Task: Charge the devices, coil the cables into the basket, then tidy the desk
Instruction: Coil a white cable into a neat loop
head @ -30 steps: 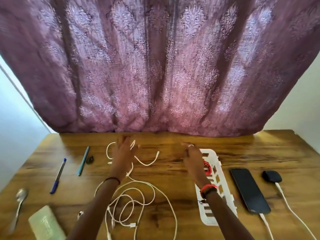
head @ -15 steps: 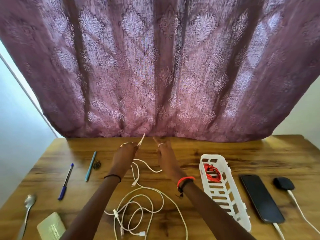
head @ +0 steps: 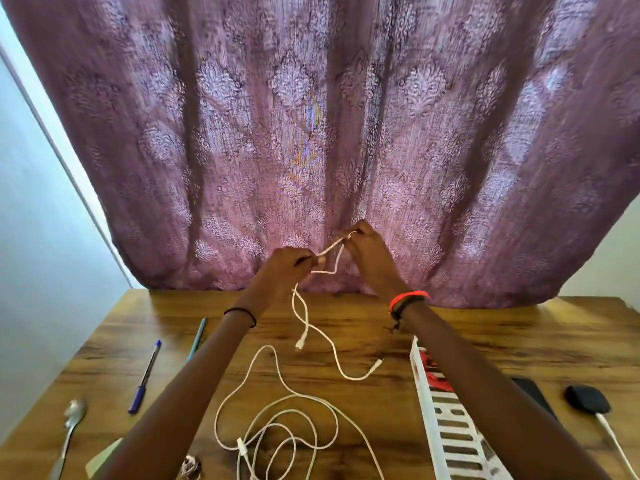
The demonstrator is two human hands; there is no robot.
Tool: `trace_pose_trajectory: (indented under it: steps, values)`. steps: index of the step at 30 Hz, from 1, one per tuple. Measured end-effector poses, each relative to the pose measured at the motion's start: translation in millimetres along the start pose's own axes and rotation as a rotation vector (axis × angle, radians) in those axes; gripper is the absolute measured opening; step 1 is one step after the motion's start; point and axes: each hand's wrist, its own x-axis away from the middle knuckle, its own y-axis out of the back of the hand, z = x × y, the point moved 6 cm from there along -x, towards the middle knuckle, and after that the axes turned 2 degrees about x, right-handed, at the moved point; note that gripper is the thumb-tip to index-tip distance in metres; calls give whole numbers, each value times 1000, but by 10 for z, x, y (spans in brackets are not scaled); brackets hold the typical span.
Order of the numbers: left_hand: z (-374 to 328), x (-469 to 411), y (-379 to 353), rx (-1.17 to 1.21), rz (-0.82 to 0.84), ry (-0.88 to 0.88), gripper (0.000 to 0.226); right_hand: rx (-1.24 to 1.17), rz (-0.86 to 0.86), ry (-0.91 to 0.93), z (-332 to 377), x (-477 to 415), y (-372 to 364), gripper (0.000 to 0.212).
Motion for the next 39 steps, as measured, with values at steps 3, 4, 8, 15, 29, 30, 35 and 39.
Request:
trace_pose_trajectory:
  steps: [3, 4, 8, 15, 29, 30, 35, 39]
  values:
    - [9, 18, 128, 213, 39, 32, 26, -36, -131, -47, -201, -84, 343, 25]
    - [-13, 40, 159, 277, 56, 23, 21, -51, -157, -80, -278, -87, 439, 24]
    - [-135, 25, 229, 389, 44, -12, 19, -8, -131, -107, -435, -104, 458, 22]
    - [-397, -166, 144, 216, -2, -15, 24, 10, -14, 316, 152, 23, 330, 35]
    - [-683, 27, -58, 1360, 312, 290, 26, -196, -265, -125, -326, -93, 819, 16]
    - [-730, 40, -66, 1438, 312, 267, 27, -187, -255, -143, -344, -98, 812, 15]
    - [-926, -26, -99, 1314, 275, 193, 26, -164, -224, 159, 49, -88, 780, 45]
    - [-1050, -72, -98, 1155, 241, 207, 22, -201, -167, 230, 204, -71, 844, 40]
